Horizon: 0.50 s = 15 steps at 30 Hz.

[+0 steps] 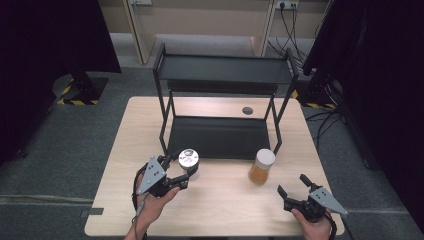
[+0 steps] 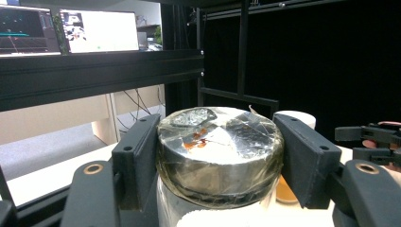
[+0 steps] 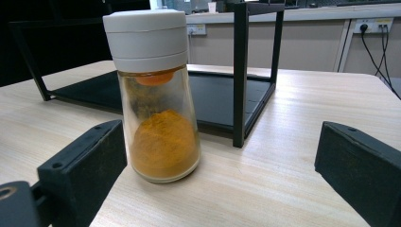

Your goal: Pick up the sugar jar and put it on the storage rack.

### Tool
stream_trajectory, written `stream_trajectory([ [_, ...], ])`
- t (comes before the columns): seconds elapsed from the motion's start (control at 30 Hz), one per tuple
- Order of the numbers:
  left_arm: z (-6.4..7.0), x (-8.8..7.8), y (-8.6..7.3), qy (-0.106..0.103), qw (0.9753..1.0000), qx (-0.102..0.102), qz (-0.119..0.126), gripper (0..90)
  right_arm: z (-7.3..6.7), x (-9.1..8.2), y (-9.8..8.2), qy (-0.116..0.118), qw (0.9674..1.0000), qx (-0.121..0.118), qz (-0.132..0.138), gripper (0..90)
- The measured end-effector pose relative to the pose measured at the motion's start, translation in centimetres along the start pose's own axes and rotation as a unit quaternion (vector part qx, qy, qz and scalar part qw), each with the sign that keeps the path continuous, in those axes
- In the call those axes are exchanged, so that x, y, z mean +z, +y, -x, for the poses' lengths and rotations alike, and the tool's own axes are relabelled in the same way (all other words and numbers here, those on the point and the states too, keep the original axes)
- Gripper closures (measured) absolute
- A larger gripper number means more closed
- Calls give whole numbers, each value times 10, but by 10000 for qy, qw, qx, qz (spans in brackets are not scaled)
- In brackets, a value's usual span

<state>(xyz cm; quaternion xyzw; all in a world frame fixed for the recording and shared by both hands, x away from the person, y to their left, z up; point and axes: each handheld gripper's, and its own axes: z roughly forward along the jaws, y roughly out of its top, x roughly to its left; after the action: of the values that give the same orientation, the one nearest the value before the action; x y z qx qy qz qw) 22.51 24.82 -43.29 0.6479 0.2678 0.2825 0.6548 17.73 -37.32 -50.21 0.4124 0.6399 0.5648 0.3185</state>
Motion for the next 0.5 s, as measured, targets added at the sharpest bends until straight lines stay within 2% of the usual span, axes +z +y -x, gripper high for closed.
stream_trajectory([
  [0.13, -1, 1, 3, 103, 9999, 6, 28, 353, 0, 0, 0, -2, 10000, -6, 11, 32],
  [0.5, -4, 3, 11, 228, 9997, 6, 100, 353, 0, 0, 0, -4, 10000, -4, 7, 31],
])
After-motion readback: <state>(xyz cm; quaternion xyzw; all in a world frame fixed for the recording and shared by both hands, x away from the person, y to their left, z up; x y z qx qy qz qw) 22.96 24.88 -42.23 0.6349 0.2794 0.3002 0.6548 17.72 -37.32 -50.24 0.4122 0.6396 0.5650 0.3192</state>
